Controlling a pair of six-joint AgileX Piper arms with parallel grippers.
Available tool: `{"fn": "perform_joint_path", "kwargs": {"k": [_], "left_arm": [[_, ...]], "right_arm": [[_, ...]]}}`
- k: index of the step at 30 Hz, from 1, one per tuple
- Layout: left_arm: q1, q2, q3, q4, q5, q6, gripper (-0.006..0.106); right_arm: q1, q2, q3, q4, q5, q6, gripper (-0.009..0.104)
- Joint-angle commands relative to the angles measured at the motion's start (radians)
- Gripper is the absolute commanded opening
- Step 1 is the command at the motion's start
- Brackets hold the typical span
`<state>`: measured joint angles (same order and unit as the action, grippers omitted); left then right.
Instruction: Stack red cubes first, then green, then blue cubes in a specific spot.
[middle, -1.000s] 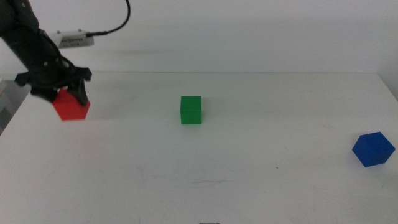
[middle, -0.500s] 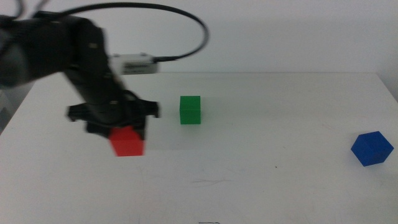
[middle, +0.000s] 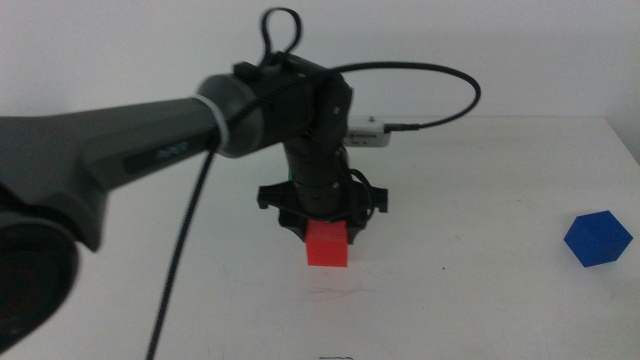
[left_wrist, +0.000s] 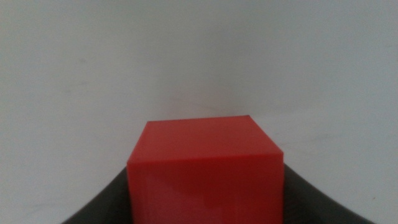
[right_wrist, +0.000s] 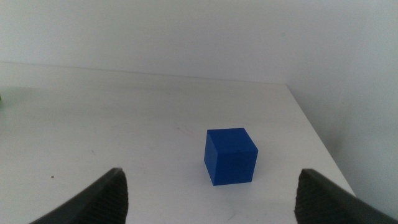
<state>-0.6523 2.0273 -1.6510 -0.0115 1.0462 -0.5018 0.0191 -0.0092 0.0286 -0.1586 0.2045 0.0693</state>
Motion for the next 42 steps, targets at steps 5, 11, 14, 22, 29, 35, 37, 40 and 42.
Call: {"fn": "perform_joint_path", "kwargs": {"k": [5, 11, 14, 22, 29, 35, 37, 40, 42], "left_arm": [[-0.033, -0.007, -0.056, 0.0, -0.009, -0.078, -0.002], [-0.033, 0.032, -0.056, -0.036, -0.01, -0.083, -0.002], [-0.033, 0.041, -0.056, -0.036, -0.01, -0.083, -0.002], [-0.033, 0.047, -0.056, -0.028, -0.012, -0.099, 0.003], [-0.032, 0.047, -0.057, -0.027, -0.014, -0.101, 0.094], [-0.032, 0.012, -0.072, -0.027, 0.006, -0.098, 0.094], [-0.032, -0.009, -0.072, -0.02, 0.017, -0.1, 0.094], [-0.032, -0.055, -0.072, -0.001, 0.049, -0.122, 0.094], [-0.032, -0.098, -0.072, 0.026, 0.064, -0.139, 0.094]], "right_arm": [[-0.003, -0.023, -0.018, -0.012, -0.077, -0.013, 0.094], [-0.003, -0.023, -0.018, -0.012, -0.076, -0.013, 0.094], [-0.003, -0.023, -0.018, -0.012, -0.076, -0.013, 0.094], [-0.003, -0.023, -0.018, -0.012, -0.076, -0.013, 0.094], [-0.003, -0.023, -0.018, -0.012, -0.076, -0.013, 0.094], [-0.003, -0.023, -0.018, -0.012, -0.076, -0.013, 0.094], [-0.003, -0.023, -0.018, -0.012, -0.076, -0.013, 0.094], [-0.003, -0.023, -0.018, -0.012, -0.076, -0.013, 0.094], [-0.003, -0.023, -0.018, -0.012, -0.076, -0.013, 0.094]]}}
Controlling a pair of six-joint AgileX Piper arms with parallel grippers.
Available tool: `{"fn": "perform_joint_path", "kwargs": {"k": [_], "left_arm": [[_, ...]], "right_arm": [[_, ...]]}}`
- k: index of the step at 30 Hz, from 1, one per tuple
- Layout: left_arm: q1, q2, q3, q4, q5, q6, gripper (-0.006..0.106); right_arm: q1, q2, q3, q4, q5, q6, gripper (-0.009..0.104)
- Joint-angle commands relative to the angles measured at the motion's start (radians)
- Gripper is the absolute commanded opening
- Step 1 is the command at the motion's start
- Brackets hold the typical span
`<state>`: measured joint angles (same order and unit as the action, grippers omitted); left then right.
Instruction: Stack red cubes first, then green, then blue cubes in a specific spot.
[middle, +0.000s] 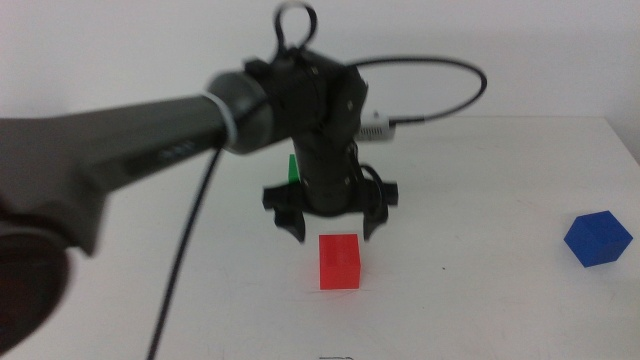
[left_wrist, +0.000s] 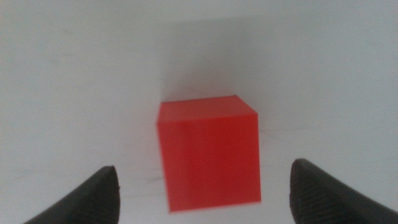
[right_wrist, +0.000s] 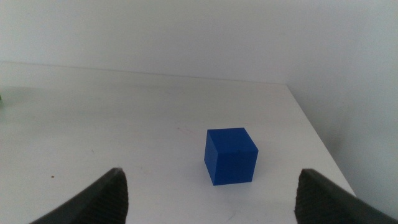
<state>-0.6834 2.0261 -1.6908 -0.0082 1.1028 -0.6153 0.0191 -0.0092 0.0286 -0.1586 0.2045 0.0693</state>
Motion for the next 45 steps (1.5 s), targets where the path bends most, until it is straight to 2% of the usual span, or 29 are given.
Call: {"fn": "perform_joint_path", "kwargs": {"k": [1, 10, 20, 29, 39, 42, 45], "left_arm": [[-0.001, -0.12, -0.032, 0.042, 0.012, -0.03, 0.094], [0.026, -0.226, -0.042, 0.251, 0.001, -0.03, 0.094], [0.167, -0.045, -0.263, 0.086, -0.059, 0.117, 0.094], [0.198, 0.174, -0.446, 0.069, -0.066, 0.151, 0.094], [0.198, 0.279, -0.465, 0.068, -0.157, 0.151, 0.093], [0.198, 0.296, -0.465, 0.065, -0.163, 0.151, 0.089], [0.198, 0.3, -0.465, 0.062, -0.17, 0.151, 0.079]], "right_arm": [[-0.003, -0.023, -0.018, -0.012, -0.076, -0.013, 0.094], [-0.003, -0.023, -0.018, -0.012, -0.076, -0.013, 0.094], [-0.003, -0.023, -0.018, -0.012, -0.076, -0.013, 0.094], [-0.003, -0.023, -0.018, -0.012, -0.076, -0.013, 0.094], [-0.003, -0.023, -0.018, -0.012, -0.076, -0.013, 0.094], [-0.003, -0.023, -0.018, -0.012, -0.076, -0.013, 0.094], [-0.003, -0.023, -0.018, -0.012, -0.076, -0.013, 0.094]]}}
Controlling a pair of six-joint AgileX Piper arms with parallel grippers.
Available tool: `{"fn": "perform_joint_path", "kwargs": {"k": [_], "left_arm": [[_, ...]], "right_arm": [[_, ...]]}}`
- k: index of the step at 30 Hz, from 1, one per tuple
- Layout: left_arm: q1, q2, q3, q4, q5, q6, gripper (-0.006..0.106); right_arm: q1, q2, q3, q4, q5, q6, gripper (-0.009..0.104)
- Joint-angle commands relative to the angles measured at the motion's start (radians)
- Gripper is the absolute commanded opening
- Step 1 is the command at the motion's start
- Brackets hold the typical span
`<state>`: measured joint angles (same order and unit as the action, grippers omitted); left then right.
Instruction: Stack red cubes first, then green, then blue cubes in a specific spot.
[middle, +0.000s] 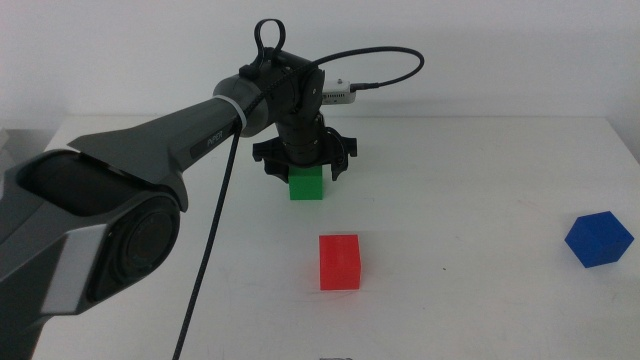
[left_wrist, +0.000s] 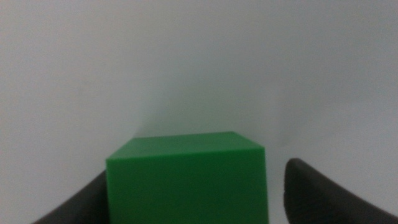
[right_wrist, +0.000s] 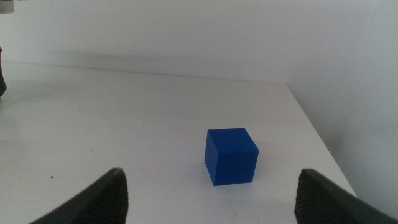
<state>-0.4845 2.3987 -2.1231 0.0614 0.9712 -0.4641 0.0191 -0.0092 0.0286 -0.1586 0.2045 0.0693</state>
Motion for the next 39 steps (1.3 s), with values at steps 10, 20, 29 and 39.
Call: {"fn": "perform_joint_path", "kwargs": {"k": [10, 20, 29, 39], "left_arm": [[-0.006, -0.107, -0.038, -0.02, 0.032, -0.005, 0.006], [-0.171, -0.392, 0.217, 0.322, 0.079, -0.304, -0.002], [-0.303, -0.623, 0.525, 0.31, -0.01, -0.493, -0.002], [-0.311, -0.581, 0.535, 0.219, -0.021, -0.536, -0.002]], "right_arm": [[-0.003, -0.023, -0.018, -0.012, -0.076, -0.013, 0.094], [-0.003, -0.023, -0.018, -0.012, -0.076, -0.013, 0.094], [-0.003, -0.023, -0.018, -0.012, -0.076, -0.013, 0.094], [-0.003, -0.023, -0.018, -0.012, -0.076, -0.013, 0.094]]}}
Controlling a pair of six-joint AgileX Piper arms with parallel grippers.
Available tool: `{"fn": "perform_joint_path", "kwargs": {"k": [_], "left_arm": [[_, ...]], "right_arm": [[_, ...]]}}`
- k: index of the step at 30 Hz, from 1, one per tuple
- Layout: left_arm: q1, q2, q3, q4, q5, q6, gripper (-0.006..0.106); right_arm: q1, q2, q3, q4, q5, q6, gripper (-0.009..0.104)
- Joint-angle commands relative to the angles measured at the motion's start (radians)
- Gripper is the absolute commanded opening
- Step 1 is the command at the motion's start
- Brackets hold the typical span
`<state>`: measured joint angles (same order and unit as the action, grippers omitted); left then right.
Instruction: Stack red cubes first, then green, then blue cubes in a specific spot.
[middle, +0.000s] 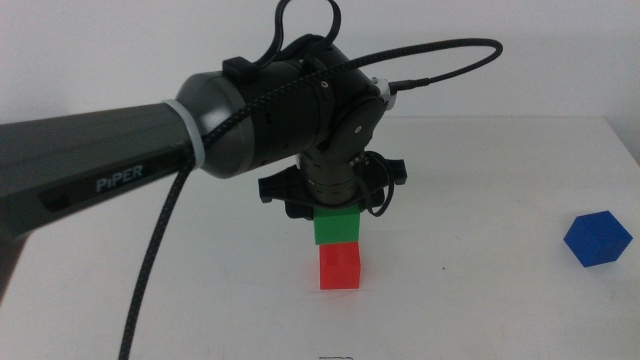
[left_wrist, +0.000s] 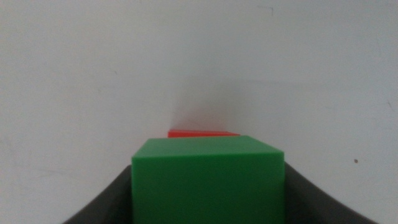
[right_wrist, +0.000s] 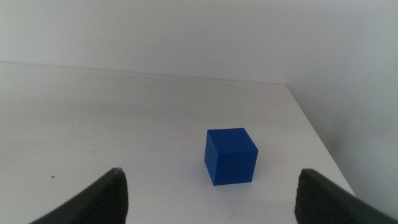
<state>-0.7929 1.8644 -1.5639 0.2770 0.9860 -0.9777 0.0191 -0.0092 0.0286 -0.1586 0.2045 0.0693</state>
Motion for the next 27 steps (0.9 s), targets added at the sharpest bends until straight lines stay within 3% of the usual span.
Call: {"fn": "perform_joint_path", "kwargs": {"k": [1, 27], "left_arm": [[-0.002, -0.04, -0.024, 0.003, -0.037, -0.026, -0.002], [-0.001, 0.043, -0.026, -0.006, -0.058, -0.022, -0.001]], "right_arm": [[-0.003, -0.023, -0.018, -0.012, -0.076, -0.013, 0.094], [-0.003, -0.023, -0.018, -0.012, -0.076, -0.013, 0.094]]}}
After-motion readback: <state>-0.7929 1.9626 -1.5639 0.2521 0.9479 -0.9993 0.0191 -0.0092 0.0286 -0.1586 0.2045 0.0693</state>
